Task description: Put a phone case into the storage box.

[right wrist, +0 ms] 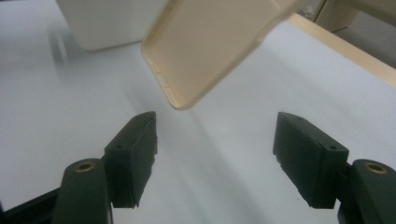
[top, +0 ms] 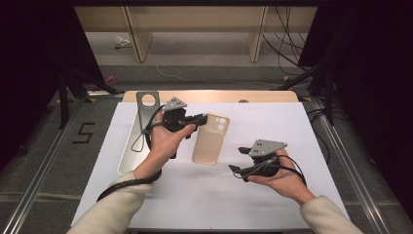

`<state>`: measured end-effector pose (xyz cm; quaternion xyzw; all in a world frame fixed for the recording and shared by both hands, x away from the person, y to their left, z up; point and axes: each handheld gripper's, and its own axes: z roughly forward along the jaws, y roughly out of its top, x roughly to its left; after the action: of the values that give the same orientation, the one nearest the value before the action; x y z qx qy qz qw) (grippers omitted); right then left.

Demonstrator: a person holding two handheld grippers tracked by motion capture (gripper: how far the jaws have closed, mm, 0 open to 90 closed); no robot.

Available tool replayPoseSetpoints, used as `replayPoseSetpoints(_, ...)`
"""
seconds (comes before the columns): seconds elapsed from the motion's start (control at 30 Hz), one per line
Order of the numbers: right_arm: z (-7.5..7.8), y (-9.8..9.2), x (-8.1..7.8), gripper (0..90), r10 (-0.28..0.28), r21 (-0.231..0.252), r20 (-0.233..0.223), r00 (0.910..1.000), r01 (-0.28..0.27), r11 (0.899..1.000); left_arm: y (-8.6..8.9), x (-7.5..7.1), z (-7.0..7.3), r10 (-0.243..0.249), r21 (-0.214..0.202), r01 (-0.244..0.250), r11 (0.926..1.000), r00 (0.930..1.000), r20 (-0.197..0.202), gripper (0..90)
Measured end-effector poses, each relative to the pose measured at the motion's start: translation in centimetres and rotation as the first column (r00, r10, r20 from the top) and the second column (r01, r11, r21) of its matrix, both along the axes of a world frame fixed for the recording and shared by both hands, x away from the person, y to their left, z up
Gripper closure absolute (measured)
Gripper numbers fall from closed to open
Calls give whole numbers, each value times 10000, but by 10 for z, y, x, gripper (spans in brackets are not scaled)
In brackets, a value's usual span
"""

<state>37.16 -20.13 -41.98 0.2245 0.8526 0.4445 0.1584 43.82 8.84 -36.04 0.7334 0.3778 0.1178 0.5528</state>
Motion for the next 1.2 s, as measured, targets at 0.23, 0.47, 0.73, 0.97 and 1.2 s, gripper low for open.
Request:
replayPoseSetpoints(0.23, 3, -19, 0, 297, -643, 692, -27, 9979, 644, 9955, 13, -4, 8, 116, -109, -113, 9999, 9997, 220, 821)
replayPoseSetpoints(0.47, 4, -37, -3, 281, -1165, 1002, 27, 9932, 1156, 9882, 24, -4, 14, 283, -205, -276, 9994, 9990, 341, 821)
replayPoseSetpoints(0.73, 1, -45, -6, 268, -1372, 1037, -65, 9905, 1371, 9851, 35, -5, 24, 450, -328, -433, 9985, 9977, 515, 821)
replayPoseSetpoints(0.97, 1, -46, -6, 257, -1467, 1175, -49, 9892, 1463, 9822, 52, -4, 30, 687, -426, -661, 9969, 9957, 622, 821)
replayPoseSetpoints(1.2, 0, -47, -5, 256, -1612, 1238, -31, 9869, 1603, 9793, 69, -5, 35, 932, -436, -903, 9950, 9931, 711, 821)
